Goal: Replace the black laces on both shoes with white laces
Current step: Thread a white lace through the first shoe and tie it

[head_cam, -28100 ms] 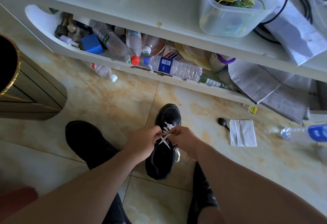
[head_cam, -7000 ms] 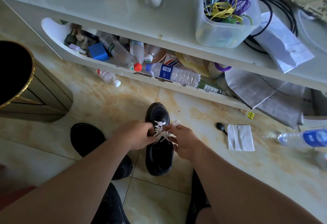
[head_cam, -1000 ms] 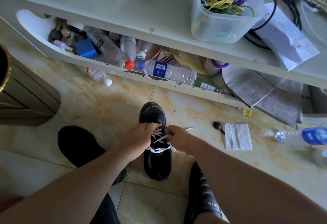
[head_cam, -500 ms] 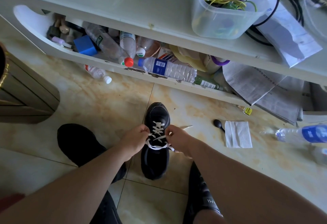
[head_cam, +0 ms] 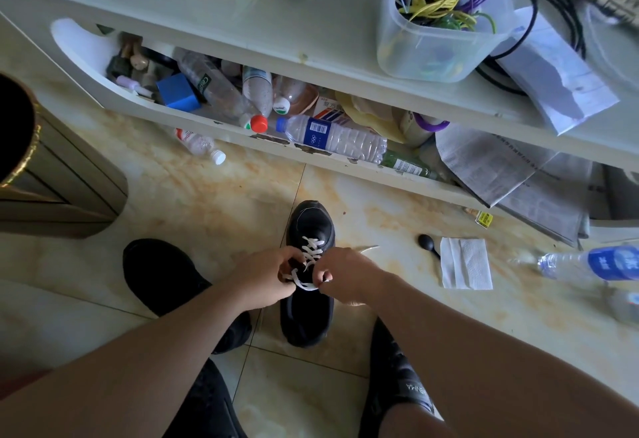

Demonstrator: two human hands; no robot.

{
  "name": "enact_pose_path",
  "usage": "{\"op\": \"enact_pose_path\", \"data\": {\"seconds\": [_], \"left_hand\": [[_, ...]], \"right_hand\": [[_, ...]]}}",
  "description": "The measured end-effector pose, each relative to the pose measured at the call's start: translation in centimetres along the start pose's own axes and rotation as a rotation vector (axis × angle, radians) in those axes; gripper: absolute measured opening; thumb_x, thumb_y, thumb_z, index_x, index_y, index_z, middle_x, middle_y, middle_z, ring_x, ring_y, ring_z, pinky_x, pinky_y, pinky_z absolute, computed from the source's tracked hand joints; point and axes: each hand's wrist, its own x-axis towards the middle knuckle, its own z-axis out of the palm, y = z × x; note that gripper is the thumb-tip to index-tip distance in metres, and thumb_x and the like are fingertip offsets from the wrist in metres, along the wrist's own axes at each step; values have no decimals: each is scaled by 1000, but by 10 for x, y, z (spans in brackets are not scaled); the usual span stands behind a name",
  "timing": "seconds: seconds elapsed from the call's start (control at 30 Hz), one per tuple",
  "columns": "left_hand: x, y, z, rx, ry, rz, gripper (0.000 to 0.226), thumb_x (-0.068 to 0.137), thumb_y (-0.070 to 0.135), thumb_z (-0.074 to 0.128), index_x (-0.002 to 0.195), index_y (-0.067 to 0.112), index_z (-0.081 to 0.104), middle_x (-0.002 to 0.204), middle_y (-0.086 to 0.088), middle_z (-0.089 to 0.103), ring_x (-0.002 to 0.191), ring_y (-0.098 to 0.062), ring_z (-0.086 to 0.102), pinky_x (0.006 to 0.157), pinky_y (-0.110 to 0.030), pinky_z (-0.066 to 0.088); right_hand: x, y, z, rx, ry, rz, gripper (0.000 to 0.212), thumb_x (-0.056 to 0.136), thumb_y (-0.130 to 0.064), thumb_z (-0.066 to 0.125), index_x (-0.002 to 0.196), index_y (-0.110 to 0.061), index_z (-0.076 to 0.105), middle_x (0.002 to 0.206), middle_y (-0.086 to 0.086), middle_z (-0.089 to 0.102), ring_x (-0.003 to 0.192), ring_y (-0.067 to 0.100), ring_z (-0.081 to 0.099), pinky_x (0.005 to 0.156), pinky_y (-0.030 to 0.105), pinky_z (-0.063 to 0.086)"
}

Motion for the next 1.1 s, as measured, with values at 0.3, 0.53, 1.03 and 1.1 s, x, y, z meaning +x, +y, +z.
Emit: {"op": "enact_pose_path", "data": {"seconds": [0.3, 0.53, 1.03, 1.1], "left_hand": [[2, -10, -4, -105, -36, -132, 53, 85, 3, 52, 119, 45, 54, 78, -1, 59, 68, -17, 54, 61, -35, 44], [4, -15, -2, -121, -5, -45, 33, 99, 27, 51, 121, 50, 59, 98, 11, 67, 86, -13, 67, 83, -40, 59], [9, -19, 7, 243, 75, 185, 30, 99, 20, 63, 115, 43, 70, 116, 19, 53, 95, -5, 55, 79, -20, 42], [10, -18, 8, 240, 123, 216, 17, 101, 26, 66, 110, 38, 74, 110, 20, 54, 93, -3, 55, 77, -20, 40]], "right_hand": [[6, 10, 19, 778, 57, 347, 13, 100, -16, 50, 97, -14, 63, 89, 8, 58, 75, 20, 50, 66, 35, 44], [8, 9, 20, 922, 208, 369, 17, 98, -15, 63, 84, -25, 67, 91, 6, 69, 72, 18, 56, 64, 30, 47], [9, 10, 11, 1048, 109, 402, 24, 88, 3, 65, 95, -19, 72, 85, 4, 62, 62, 12, 53, 52, 24, 42], [8, 11, 12, 1044, 106, 403, 25, 90, 5, 64, 93, -18, 72, 85, 5, 61, 61, 12, 52, 50, 24, 42]]}}
